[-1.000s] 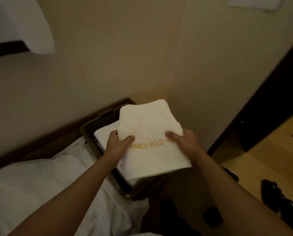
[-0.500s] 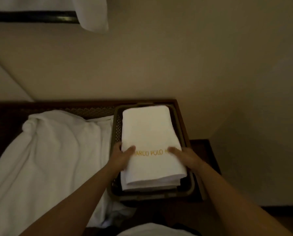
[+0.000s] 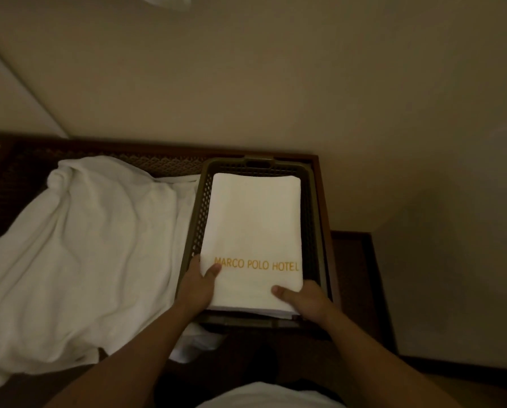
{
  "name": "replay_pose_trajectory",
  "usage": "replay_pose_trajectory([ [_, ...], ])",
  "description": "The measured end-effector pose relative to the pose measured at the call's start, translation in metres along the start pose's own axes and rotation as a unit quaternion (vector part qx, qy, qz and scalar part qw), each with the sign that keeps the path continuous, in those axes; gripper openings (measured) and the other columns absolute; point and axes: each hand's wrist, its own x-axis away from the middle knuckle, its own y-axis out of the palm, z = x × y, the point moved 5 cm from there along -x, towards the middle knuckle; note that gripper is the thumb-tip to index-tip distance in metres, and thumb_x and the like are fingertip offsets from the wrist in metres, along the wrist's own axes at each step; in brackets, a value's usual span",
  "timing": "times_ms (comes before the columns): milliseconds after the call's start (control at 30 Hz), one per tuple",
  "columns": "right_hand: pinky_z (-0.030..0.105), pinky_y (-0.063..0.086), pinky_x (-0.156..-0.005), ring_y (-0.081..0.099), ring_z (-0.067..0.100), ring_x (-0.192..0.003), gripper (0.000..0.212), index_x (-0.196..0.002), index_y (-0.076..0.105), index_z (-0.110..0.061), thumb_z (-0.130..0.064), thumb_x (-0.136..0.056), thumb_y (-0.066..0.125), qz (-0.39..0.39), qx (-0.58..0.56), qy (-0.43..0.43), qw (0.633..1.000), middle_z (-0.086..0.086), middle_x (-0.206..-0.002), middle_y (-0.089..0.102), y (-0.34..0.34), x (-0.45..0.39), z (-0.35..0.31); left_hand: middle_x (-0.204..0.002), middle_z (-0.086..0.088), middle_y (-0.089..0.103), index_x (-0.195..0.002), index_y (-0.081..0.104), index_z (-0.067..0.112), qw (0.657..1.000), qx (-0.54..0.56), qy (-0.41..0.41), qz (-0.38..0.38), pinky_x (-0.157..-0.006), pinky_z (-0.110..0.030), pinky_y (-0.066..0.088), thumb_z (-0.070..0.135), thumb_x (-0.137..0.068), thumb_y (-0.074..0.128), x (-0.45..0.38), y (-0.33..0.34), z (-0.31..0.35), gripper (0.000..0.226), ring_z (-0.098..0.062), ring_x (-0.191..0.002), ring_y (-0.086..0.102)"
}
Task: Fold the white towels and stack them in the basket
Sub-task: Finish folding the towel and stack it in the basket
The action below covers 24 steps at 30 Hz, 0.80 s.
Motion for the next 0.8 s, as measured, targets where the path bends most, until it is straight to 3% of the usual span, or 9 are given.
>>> replay_pose_trajectory([
  [167,0.01,0.046,-0.049,0.059,0.0,-0.084,0.041,-0.12,0.067,-0.024,-0.042,-0.084,0.079,-0.01,0.023,0.019,1.0,-0.017,-0.096,0.063,-0.004,0.004,-0.012,-0.14,-0.008,0.056,-0.144,0.04,0.015,0.998,-0.048,0.032,-0.008,-0.104,-0.037,0.042,0.042,-0.1,0.057,0.002,0.002,0.005,0.054,-0.028,-0.124,0.056],
  [300,0.012,0.044,-0.047,0.058,0.003,-0.084,0.05,-0.125,0.066,-0.023,-0.049,-0.084,0.077,-0.007,0.055,0.047,0.997,-0.015,-0.098,0.062,-0.006,0.003,-0.013,-0.144,-0.009,0.053,-0.148,0.037,0.014,0.999,-0.043,0.016,-0.004,-0.108,-0.039,0.042,0.044,-0.099,0.057,0.0,0.003,0.003,0.061,-0.029,-0.128,0.053],
  [367,0.011,0.044,-0.05,0.058,0.002,-0.085,0.051,-0.126,0.066,-0.023,-0.049,-0.084,0.077,-0.011,0.051,0.046,0.998,-0.016,-0.098,0.062,-0.007,0.003,-0.014,-0.146,-0.011,0.05,-0.15,0.034,0.014,0.998,-0.05,0.012,0.023,-0.111,-0.044,0.041,0.048,-0.097,0.058,0.0,0.004,0.0,0.067,-0.03,-0.131,0.05],
  [433,0.013,0.049,-0.066,0.061,0.005,-0.093,0.057,-0.13,0.063,-0.021,-0.047,-0.083,0.079,-0.015,0.027,0.027,0.999,-0.009,-0.112,0.066,-0.004,0.001,-0.016,-0.149,-0.012,0.043,-0.152,0.03,0.017,0.992,-0.104,0.029,0.064,-0.112,-0.048,0.039,0.048,-0.097,0.057,0.005,0.003,0.002,0.069,-0.031,-0.133,0.046],
  [533,0.031,0.05,-0.093,0.058,0.017,-0.114,0.081,-0.143,0.043,-0.013,-0.052,-0.082,0.078,0.118,0.036,-0.024,0.992,0.005,-0.138,0.057,-0.012,-0.003,-0.027,-0.156,-0.01,0.031,-0.153,0.027,0.021,0.962,-0.199,0.15,0.114,-0.114,-0.051,0.034,0.044,-0.098,0.05,0.016,0.005,0.028,0.064,-0.03,-0.14,0.036],
  [600,0.043,0.039,-0.11,0.041,0.024,-0.136,0.088,-0.154,0.026,-0.015,-0.054,-0.088,0.068,0.253,0.177,-0.129,0.942,0.011,-0.157,0.033,-0.02,0.005,-0.049,-0.162,-0.011,0.023,-0.153,0.029,0.022,0.927,-0.248,0.244,0.137,-0.118,-0.054,0.027,0.044,-0.096,0.045,0.021,0.009,0.051,0.063,-0.031,-0.147,0.027],
  [667,0.053,0.018,-0.118,0.014,0.027,-0.152,0.086,-0.16,0.013,-0.019,-0.055,-0.094,0.055,0.32,0.335,-0.245,0.852,0.011,-0.167,0.004,-0.015,0.015,-0.073,-0.167,-0.011,0.013,-0.156,0.027,0.023,0.898,-0.293,0.293,0.147,-0.121,-0.055,0.018,0.043,-0.097,0.043,0.02,0.016,0.063,0.064,-0.031,-0.152,0.017],
  [733,0.059,-0.001,-0.119,-0.01,0.027,-0.155,0.084,-0.162,-0.002,-0.024,-0.06,-0.097,0.038,0.26,0.45,-0.279,0.807,0.006,-0.167,-0.018,-0.001,0.01,-0.078,-0.17,-0.007,-0.004,-0.161,0.014,0.027,0.879,-0.355,0.302,0.098,-0.123,-0.057,0.009,0.049,-0.101,0.035,0.015,0.027,0.057,0.067,-0.029,-0.156,0.0],
  [800,0.066,-0.013,-0.116,-0.026,0.031,-0.151,0.081,-0.158,-0.019,-0.028,-0.068,-0.098,0.018,0.147,0.545,-0.218,0.796,-0.002,-0.16,-0.038,0.014,-0.008,-0.052,-0.165,0.002,-0.028,-0.161,-0.007,0.034,0.87,-0.412,0.272,-0.001,-0.123,-0.059,0.003,0.061,-0.101,0.018,0.008,0.039,0.034,0.07,-0.025,-0.153,-0.021],
])
